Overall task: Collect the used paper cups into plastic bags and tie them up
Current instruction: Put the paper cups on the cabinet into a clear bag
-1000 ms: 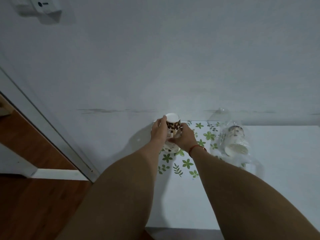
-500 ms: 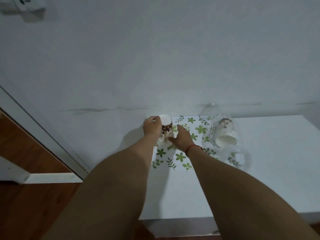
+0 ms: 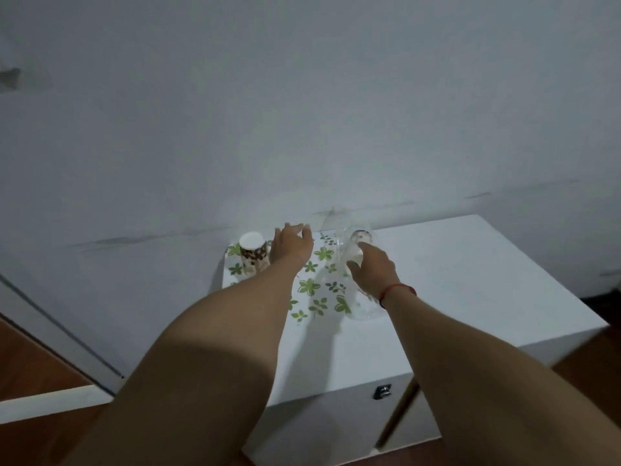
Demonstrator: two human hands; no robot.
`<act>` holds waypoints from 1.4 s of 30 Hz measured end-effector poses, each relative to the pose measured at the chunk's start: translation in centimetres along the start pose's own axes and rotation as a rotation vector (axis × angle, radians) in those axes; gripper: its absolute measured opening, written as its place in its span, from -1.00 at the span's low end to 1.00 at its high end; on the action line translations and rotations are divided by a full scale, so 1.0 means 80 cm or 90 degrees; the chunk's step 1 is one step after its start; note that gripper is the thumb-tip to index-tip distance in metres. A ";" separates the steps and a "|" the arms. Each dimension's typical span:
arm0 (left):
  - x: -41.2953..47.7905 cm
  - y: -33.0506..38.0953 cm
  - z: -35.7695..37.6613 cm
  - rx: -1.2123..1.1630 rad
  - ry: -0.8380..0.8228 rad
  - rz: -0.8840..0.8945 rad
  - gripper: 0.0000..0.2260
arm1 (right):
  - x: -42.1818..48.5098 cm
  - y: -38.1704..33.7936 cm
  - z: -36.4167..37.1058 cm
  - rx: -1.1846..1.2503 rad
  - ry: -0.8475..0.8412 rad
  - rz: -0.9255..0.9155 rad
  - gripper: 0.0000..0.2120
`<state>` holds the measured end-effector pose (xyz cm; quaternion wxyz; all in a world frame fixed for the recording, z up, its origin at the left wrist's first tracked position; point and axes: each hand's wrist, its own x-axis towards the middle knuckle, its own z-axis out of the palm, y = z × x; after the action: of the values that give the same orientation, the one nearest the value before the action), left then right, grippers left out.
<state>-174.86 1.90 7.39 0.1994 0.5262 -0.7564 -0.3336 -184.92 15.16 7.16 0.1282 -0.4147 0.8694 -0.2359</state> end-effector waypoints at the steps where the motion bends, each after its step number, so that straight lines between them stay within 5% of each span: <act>1: -0.004 0.004 0.011 0.015 -0.021 0.001 -0.56 | -0.005 0.010 -0.002 0.012 0.018 0.009 -0.62; 9: 0.007 0.032 0.079 -0.010 -0.162 0.031 -0.57 | -0.008 0.062 -0.001 0.088 0.041 0.113 -0.86; 14: 0.039 0.047 0.112 -0.015 -0.224 0.001 -0.52 | 0.014 0.074 0.019 0.119 -0.006 0.191 -0.70; 15: 0.042 0.049 0.118 -0.010 -0.241 0.001 -0.50 | 0.017 0.079 0.028 0.118 -0.026 0.181 -0.79; 18: 0.053 0.054 0.133 -0.015 -0.310 0.015 -0.39 | 0.023 0.082 0.046 0.107 -0.071 0.139 -0.57; 22: 0.065 0.067 0.135 -0.052 -0.363 -0.020 -0.30 | 0.032 0.067 0.068 0.122 -0.039 0.128 -0.55; 32: 0.073 0.069 0.128 -0.082 -0.377 -0.098 -0.50 | 0.050 0.061 0.089 0.085 0.001 0.062 -0.42; 36: 0.087 0.079 0.132 -0.064 -0.320 -0.074 -0.44 | 0.055 0.066 0.086 0.052 0.046 0.035 -0.42; 42: 0.096 0.087 0.143 -0.040 -0.372 -0.122 -0.49 | 0.042 0.074 0.102 0.044 0.077 0.038 -0.47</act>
<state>-189.72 -0.30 4.01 -0.0428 0.4705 -0.7181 -0.5110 -187.50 13.26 -2.95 0.0970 -0.3686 0.8790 -0.2866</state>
